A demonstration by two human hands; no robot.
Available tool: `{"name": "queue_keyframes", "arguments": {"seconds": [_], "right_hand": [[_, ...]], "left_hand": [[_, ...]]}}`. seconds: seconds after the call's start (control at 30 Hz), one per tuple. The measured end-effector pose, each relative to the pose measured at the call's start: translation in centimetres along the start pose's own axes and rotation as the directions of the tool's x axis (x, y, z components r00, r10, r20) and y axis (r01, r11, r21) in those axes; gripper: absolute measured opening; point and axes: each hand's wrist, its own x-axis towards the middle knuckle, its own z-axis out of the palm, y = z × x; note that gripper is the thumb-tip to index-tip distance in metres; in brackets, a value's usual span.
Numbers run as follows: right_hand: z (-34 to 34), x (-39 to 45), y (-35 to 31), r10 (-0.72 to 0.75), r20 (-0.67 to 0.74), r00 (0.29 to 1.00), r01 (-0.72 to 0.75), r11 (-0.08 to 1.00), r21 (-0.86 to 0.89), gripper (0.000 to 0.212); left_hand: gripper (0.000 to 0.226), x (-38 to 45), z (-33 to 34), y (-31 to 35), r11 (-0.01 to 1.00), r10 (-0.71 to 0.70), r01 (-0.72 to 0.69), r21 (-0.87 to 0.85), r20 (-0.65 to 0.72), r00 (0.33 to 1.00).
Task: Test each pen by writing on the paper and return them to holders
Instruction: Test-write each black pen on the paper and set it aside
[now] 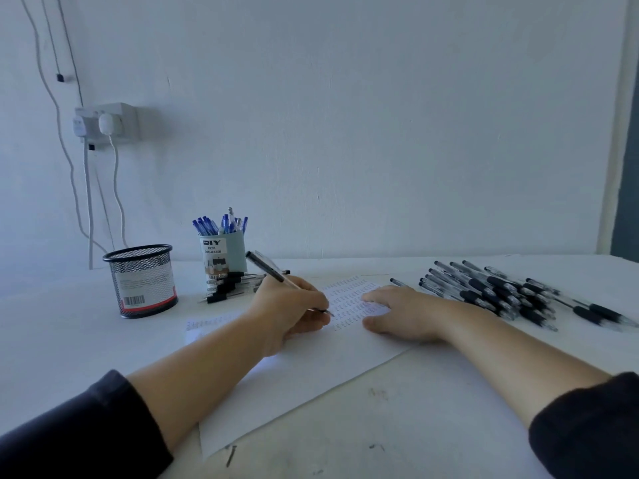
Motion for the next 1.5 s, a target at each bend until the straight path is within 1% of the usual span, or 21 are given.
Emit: {"name": "queue_keyframes", "arguments": {"seconds": [0.1,0.3,0.43,0.57,1.1,1.5], "right_hand": [[0.02,0.03,0.12,0.003,-0.004,1.0,-0.002,1.0,0.01,0.059],[0.0,-0.01,0.2,0.02,-0.002,1.0,-0.02,0.999,0.029,0.059],[0.03,0.03,0.31,0.018,0.001,1.0,-0.018,0.999,0.034,0.059],[0.03,0.19,0.3,0.025,0.002,1.0,-0.025,0.999,0.038,0.059],[-0.04,-0.08,0.39,0.03,0.016,0.999,-0.031,0.998,0.048,0.059],[0.0,0.16,0.4,0.036,0.013,0.999,-0.036,0.998,0.052,0.06]], "left_hand": [[0.016,0.16,0.31,-0.47,0.998,0.028,-0.027,0.055,-0.026,0.999],[0.019,0.11,0.41,-0.68,0.994,0.059,-0.054,0.099,-0.045,0.997],[0.017,-0.08,0.64,-0.77,0.981,0.098,-0.082,0.177,-0.084,0.992],[0.015,-0.17,0.83,-0.88,0.969,0.124,-0.101,0.227,-0.091,0.988],[0.014,-0.09,1.03,-0.87,0.949,0.123,-0.092,0.303,-0.087,0.989],[0.013,-0.04,0.9,-0.99,0.953,0.131,-0.102,0.286,-0.085,0.988]]}}
